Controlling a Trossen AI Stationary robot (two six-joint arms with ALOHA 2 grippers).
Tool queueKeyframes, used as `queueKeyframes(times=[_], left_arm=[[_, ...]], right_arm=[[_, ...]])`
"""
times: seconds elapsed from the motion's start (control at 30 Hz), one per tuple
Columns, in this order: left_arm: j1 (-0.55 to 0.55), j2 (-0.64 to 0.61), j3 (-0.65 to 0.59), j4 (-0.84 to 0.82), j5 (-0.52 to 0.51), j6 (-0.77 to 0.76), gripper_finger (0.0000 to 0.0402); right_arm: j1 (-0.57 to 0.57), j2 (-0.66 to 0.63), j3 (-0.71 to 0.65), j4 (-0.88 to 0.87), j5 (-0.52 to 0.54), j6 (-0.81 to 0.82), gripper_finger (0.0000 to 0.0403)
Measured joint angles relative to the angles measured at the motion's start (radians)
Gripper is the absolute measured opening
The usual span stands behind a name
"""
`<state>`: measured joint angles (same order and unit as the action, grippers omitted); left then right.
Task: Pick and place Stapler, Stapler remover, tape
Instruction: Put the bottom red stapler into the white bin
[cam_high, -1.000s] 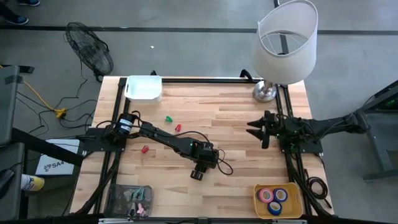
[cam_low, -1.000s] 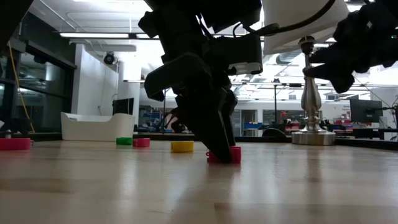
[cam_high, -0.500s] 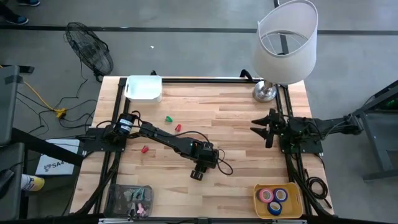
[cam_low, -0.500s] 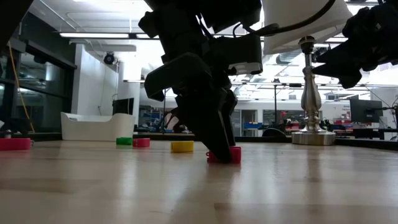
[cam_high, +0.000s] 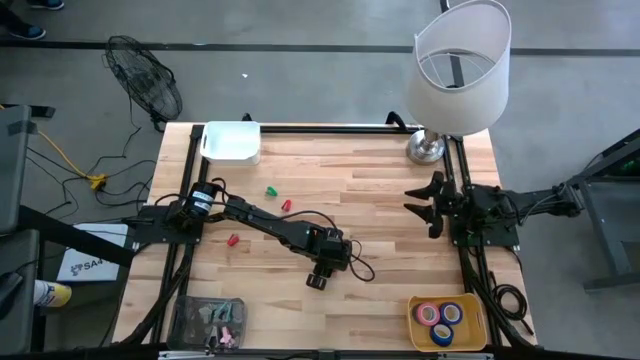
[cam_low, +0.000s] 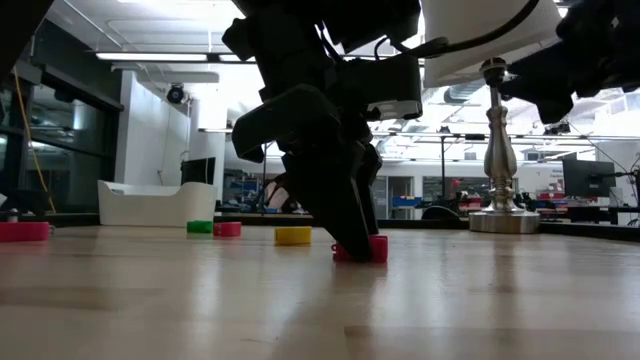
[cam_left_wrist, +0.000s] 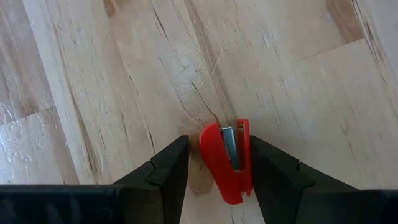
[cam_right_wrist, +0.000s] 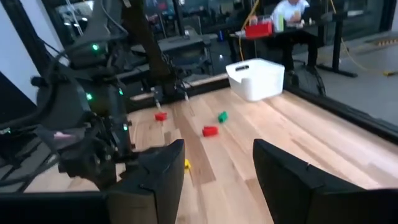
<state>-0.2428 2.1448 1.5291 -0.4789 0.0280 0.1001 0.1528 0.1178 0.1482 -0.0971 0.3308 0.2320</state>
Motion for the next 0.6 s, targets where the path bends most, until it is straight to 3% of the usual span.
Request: queueKeyframes(times=[0.27, 0.6], left_arm=[[0.0, 0.0, 0.0, 0.0, 0.008, -0.007, 0.0156], [0.0, 0.0, 0.0, -0.001, 0.014, -0.037, 0.0156]], right_arm=[[0.0, 0.02, -0.118, 0.249, -0.047, 0.037, 0.0181], [-0.012, 0.019, -0.119, 0.139, -0.067, -0.031, 0.0181]])
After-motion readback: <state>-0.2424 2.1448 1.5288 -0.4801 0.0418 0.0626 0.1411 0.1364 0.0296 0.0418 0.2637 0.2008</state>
